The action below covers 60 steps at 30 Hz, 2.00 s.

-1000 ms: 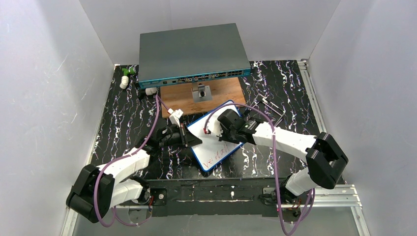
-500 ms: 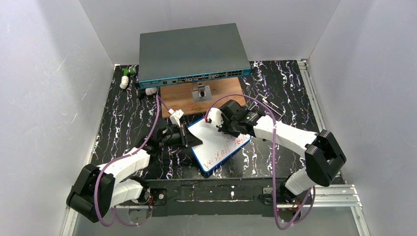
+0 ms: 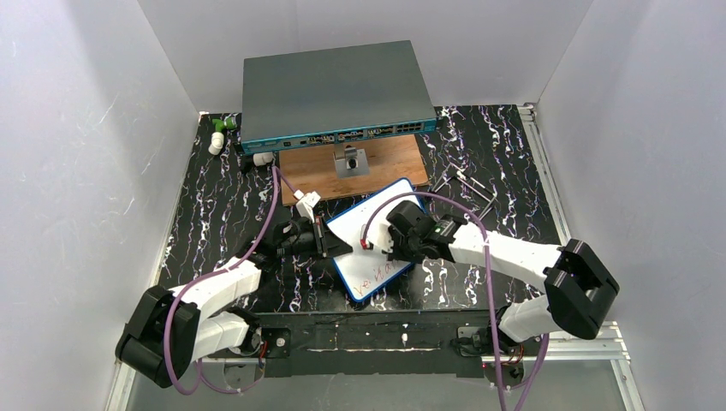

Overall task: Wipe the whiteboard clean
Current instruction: Erase the whiteboard at the center of the board.

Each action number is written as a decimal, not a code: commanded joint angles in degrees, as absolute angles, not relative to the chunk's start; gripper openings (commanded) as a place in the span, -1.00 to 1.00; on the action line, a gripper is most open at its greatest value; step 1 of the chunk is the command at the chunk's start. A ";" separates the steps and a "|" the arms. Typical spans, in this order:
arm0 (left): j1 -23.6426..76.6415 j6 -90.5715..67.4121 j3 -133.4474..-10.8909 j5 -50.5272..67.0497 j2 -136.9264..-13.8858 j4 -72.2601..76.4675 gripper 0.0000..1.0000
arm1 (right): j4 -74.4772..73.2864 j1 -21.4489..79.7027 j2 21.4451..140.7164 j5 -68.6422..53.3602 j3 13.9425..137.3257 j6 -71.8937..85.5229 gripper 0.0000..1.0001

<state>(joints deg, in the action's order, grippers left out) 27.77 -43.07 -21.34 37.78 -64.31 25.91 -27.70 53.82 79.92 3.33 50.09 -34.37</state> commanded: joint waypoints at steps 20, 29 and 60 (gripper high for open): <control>28.76 -42.41 -21.62 41.42 -61.69 25.51 -1.00 | -22.30 50.66 80.96 6.16 51.25 -30.74 -0.97; 28.74 -41.50 -21.57 42.27 -61.58 25.64 -1.00 | -23.48 44.07 81.45 5.28 51.61 -29.72 -0.97; 28.74 -40.75 -20.92 42.12 -60.16 25.16 -1.00 | -29.39 48.39 80.99 -9.17 51.15 -34.91 -0.97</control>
